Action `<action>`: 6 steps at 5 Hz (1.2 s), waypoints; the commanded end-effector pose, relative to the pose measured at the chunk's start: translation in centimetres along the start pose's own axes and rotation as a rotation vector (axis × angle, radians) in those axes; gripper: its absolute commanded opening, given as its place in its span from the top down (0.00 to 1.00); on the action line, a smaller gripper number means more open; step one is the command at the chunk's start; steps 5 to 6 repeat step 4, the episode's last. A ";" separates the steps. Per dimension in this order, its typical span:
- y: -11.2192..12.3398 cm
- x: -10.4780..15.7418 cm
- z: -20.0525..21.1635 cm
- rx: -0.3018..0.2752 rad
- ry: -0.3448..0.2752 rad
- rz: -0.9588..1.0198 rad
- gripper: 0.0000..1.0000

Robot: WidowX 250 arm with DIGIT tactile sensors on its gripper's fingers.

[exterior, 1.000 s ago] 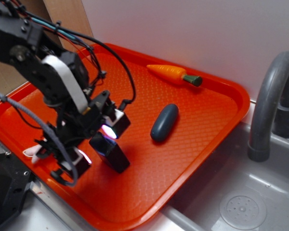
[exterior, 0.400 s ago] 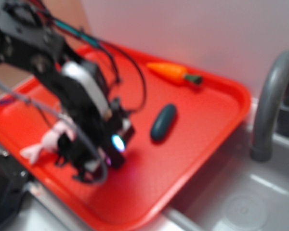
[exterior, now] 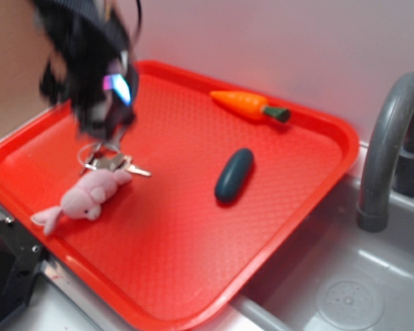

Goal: Grab the black box.

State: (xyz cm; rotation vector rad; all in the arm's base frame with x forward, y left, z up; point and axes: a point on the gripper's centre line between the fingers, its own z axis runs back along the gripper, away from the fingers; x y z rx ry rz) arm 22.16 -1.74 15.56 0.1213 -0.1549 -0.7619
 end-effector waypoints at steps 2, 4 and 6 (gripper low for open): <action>5.0 -2.7 5.9 0.120 0.117 0.732 1.00; 4.2 -2.7 4.9 0.045 0.124 0.733 1.00; 4.2 -2.7 4.9 0.045 0.124 0.733 1.00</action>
